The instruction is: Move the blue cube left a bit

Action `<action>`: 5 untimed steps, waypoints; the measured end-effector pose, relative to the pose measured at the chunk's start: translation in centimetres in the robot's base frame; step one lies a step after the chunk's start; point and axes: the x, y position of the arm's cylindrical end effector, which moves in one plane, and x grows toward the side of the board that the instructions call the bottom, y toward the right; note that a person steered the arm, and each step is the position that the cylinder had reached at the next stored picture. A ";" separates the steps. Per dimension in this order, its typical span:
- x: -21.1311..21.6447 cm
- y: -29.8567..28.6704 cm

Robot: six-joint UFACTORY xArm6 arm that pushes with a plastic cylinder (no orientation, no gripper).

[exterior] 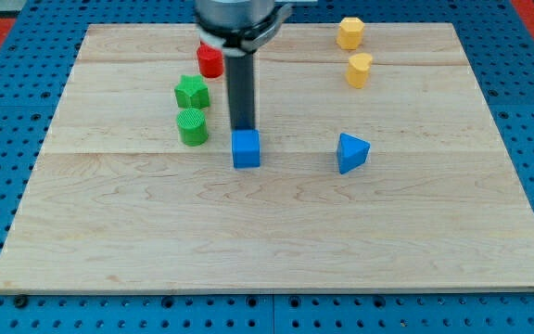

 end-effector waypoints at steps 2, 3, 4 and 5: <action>1.3 5.0; 4.8 8.4; 4.6 2.8; 3.6 -3.0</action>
